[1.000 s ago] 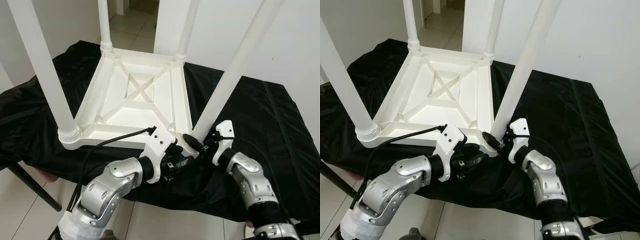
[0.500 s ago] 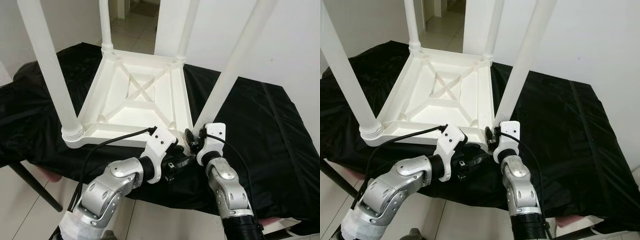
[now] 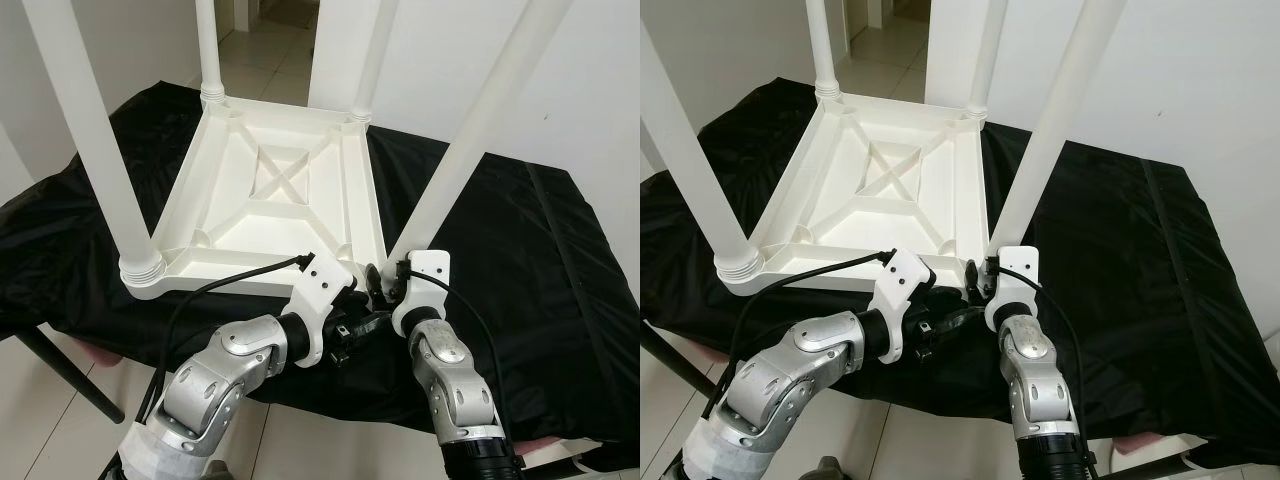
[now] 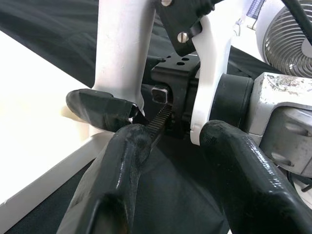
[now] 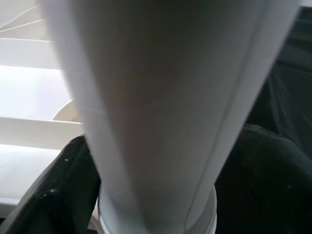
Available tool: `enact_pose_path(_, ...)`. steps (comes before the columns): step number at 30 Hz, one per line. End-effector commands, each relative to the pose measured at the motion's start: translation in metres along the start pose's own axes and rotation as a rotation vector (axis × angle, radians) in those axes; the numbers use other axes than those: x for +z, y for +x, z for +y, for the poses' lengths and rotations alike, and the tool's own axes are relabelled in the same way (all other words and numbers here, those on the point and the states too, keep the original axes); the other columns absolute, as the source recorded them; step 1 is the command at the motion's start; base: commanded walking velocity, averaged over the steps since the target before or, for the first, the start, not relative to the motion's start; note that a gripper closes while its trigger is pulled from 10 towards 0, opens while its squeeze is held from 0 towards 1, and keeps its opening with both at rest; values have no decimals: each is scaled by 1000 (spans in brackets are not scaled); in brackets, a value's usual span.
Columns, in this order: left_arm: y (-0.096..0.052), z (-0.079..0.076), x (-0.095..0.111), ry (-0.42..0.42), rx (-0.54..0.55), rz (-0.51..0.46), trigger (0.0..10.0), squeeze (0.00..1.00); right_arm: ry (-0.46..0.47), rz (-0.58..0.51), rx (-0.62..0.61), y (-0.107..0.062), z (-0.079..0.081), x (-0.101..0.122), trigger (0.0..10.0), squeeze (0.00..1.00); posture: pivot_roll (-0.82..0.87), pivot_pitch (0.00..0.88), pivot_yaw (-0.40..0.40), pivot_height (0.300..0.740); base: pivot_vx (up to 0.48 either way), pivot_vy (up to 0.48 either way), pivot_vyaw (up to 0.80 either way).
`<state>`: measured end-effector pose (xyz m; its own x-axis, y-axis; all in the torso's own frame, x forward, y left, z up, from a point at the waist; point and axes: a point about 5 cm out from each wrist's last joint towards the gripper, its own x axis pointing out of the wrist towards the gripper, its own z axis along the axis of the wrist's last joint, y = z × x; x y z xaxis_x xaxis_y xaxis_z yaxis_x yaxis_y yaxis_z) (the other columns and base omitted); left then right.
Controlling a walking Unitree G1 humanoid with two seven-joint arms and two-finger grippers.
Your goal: Building children table
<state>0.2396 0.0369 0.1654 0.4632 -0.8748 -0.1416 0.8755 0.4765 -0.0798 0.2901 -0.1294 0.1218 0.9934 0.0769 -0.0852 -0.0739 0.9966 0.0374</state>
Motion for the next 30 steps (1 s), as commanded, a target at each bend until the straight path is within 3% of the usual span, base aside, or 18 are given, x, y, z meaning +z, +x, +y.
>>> enact_pose_path(1,2,-1,0,-5,-11,11,10000,0,-1,21,14,2,-7,-2,10000,1000,111,34,-95,740,0,0,0)
enact_pose_path(6,2,-1,0,-4,-11,10,10000,0,-9,9,61,5,-10,2,10000,1000,115,32,-95,740,0,0,0)
enact_pose_path(7,1,0,0,-3,-9,10,10000,0,-46,0,116,8,-19,6,10000,0,114,30,-93,740,0,0,0)
enact_pose_path(8,1,1,1,0,-8,11,10000,0,-94,-15,200,11,-26,10,10000,0,116,28,-92,740,0,0,0)
enact_pose_path(15,0,2,1,4,-9,14,10000,0,-237,-70,449,13,-40,17,10000,0,115,25,-88,740,0,0,0)
enact_pose_path(21,0,3,2,8,-9,12,10000,0,-302,-58,590,19,-39,14,10000,0,119,21,-86,740,0,0,0)
enact_pose_path(25,0,3,2,8,-9,12,10000,0,-314,-44,616,20,-37,12,10000,0,120,20,-85,740,0,0,0)
enact_pose_path(26,1,3,2,10,-9,12,10000,0,-320,-3,671,23,-37,3,0,0,129,19,-88,740,0,0,0)
enact_pose_path(30,0,3,2,11,-7,14,10000,0,-307,47,707,23,-39,-8,0,0,133,18,-89,740,0,0,0)
